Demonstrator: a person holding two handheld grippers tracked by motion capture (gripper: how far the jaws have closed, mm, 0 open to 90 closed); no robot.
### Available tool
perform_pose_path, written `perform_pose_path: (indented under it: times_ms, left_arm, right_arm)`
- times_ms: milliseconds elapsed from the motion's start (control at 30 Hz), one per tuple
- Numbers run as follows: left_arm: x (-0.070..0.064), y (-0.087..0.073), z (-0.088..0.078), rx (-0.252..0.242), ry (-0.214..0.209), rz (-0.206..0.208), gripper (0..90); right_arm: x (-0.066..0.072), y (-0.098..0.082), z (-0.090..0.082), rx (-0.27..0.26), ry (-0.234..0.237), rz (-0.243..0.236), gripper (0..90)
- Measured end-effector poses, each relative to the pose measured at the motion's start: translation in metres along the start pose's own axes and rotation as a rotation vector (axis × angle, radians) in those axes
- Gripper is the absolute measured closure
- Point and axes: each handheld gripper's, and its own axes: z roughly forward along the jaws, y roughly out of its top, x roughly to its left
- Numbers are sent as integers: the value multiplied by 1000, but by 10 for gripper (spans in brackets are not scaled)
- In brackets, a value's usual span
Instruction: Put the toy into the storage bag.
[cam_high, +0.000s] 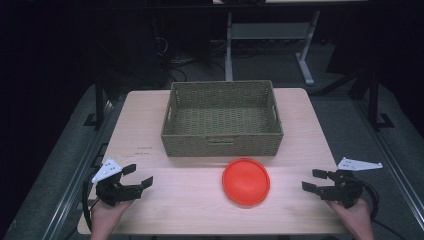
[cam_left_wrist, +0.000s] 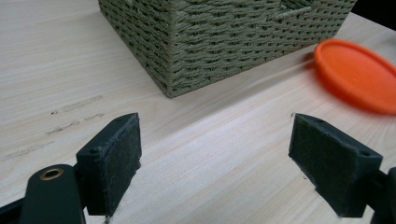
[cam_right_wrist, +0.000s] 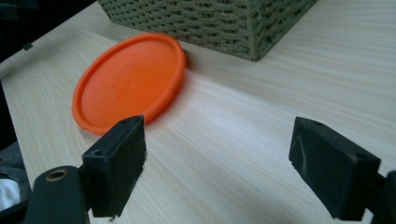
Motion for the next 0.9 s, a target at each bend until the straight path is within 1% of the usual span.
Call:
perform_pose_path:
  times_ms: [67,100,133,233,267,300,333,367,400,433,500,567,633,667,700,767,833,867,900]
  left_arm:
    - [1,-1,1,9,0,-7,163]
    - [2,-2,1,9,-1,-6,163]
    - [3,-3,1,10,-3,-13,163]
    - [4,-3,4,10,-8,-14,163]
    - [5,-4,5,20,-12,-9,163]
    - [5,-4,5,20,-12,-9,163]
    - [5,-4,5,22,-17,-11,163]
    - [5,-4,5,24,-19,-9,163]
    - [4,-4,5,20,-21,-11,163]
    - [3,-4,5,21,-20,-11,163]
    - [0,-3,6,22,-19,2,163]
    - [-3,-2,6,19,-13,18,163]
    - [-3,-2,6,24,-15,25,163]
    - [-3,-2,7,24,-17,15,163]
    - [-3,-2,7,23,-18,15,163]
    - [-3,-2,8,25,-22,22,163]
    - [-3,-1,10,24,-27,19,163]
    - [-2,-1,11,35,-28,21,163]
    - [-2,-1,12,41,-28,19,163]
  right_arm:
    - [0,4,2,-7,8,-3,175]
    - [1,6,2,-9,10,4,173]
    - [1,7,3,-5,14,2,171]
    - [5,10,6,7,21,2,164]
    - [9,13,9,31,15,-1,156]
    - [9,13,9,31,15,-1,156]
    - [12,15,10,44,13,-1,156]
    - [15,18,12,50,14,-13,155]
    - [22,25,16,64,17,-37,151]
    - [22,25,16,64,17,-37,151]
    - [30,33,20,65,49,-56,151]
    - [39,43,25,75,51,-88,151]
    - [41,48,30,92,55,-103,150]
    - [41,50,32,99,54,-101,150]
    - [41,53,34,102,58,-101,150]
    - [40,57,41,127,60,-95,150]
    - [40,60,46,144,68,-88,150]
    - [39,62,49,152,75,-87,151]
    - [39,64,53,167,83,-76,152]
